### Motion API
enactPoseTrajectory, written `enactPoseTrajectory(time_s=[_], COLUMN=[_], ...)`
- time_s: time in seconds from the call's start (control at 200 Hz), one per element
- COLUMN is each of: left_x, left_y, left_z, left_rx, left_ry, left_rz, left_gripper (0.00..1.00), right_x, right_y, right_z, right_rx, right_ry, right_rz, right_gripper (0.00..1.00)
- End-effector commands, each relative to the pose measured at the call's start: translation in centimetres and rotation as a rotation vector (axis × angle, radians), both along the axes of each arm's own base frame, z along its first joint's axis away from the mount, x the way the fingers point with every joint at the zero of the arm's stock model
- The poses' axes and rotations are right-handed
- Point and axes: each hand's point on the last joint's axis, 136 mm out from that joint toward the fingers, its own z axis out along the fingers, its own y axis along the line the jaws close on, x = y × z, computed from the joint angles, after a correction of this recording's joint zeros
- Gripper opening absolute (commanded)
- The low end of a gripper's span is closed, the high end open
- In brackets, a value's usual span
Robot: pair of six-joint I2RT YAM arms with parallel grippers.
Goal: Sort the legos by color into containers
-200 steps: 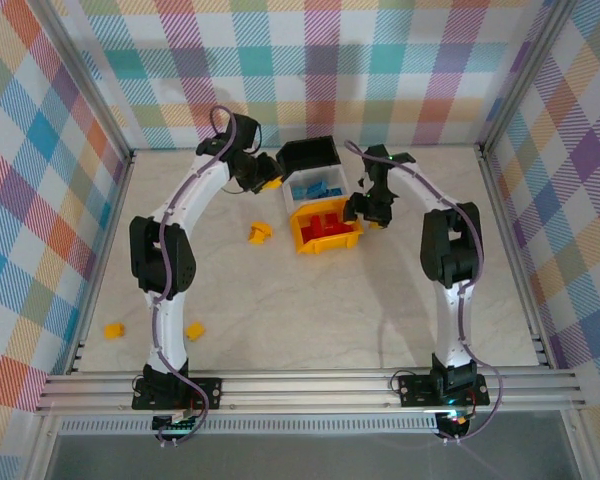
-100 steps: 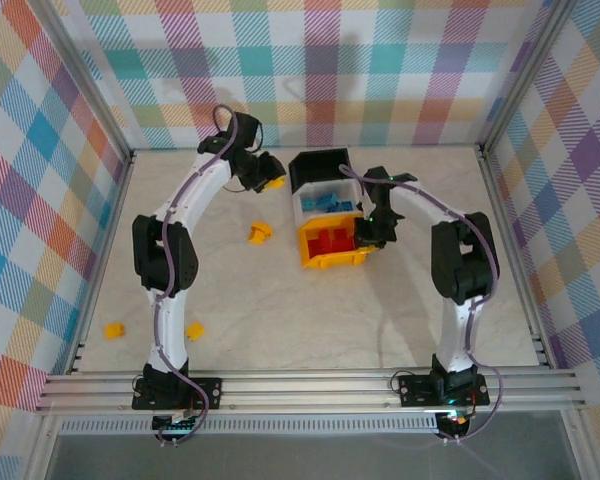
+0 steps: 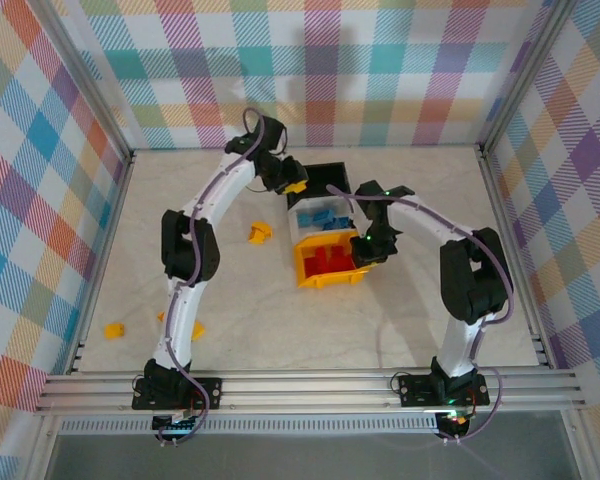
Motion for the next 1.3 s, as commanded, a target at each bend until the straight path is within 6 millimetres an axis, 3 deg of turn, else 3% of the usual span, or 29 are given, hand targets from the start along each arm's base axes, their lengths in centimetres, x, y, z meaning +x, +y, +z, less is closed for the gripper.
enactPoseTrajectory(time_s=[0.0,0.075,0.275,0.34,0.44,0.62,0.755,0.825,0.92,1.0,1.125,1.21,1.295], left_x=[-0.1,0.2,0.1,0.1,0.2,0.0,-0.7,-1.9,-4.5,-7.3,-12.3,-14.6,-15.5], left_y=[-1.1,-1.5,-1.2,-0.9,-0.8,-0.7,0.0,1.4,5.0,8.3,12.0,12.8,13.1], left_z=[-0.4,-0.9,-3.4,-3.7,-3.8,-2.2,1.3,3.4,5.3,5.4,2.8,0.4,-1.4], left_rx=[-0.008,-0.008,0.031,0.049,0.050,0.040,0.037,0.095,0.238,0.331,0.423,0.436,0.438], left_ry=[0.010,0.013,0.058,0.060,0.061,0.040,-0.003,-0.032,-0.056,-0.051,0.008,0.050,0.070], left_rz=[-0.040,-0.040,-0.025,-0.020,-0.020,-0.031,-0.045,-0.065,-0.084,-0.099,-0.150,-0.183,-0.195], left_gripper=[0.38,0.38,0.39,0.40,0.50,0.60,0.63,0.66,0.71,0.74,0.79,0.80,0.80], right_x=[-1.9,-2.2,-2.1,-1.9,-1.5,-0.6,0.2,0.7,1.5,1.9,2.2,2.4,2.4], right_y=[1.9,2.0,1.9,1.9,2.1,2.7,3.6,4.6,5.6,6.6,7.7,8.1,8.2], right_z=[-0.1,-0.1,1.0,1.6,2.7,6.0,8.8,10.2,11.4,12.0,12.0,11.8,12.0], right_rx=[0.043,0.046,0.051,0.055,0.070,0.121,0.175,0.222,0.274,0.327,0.383,0.398,0.404], right_ry=[0.018,0.022,0.002,-0.012,-0.036,-0.098,-0.135,-0.143,-0.149,-0.141,-0.123,-0.110,-0.109], right_rz=[0.117,0.112,0.087,0.071,0.044,-0.007,-0.054,-0.070,-0.103,-0.125,-0.149,-0.153,-0.151], right_gripper=[0.23,0.26,0.49,0.52,0.62,0.63,0.63,0.64,0.64,0.65,0.65,0.66,0.67])
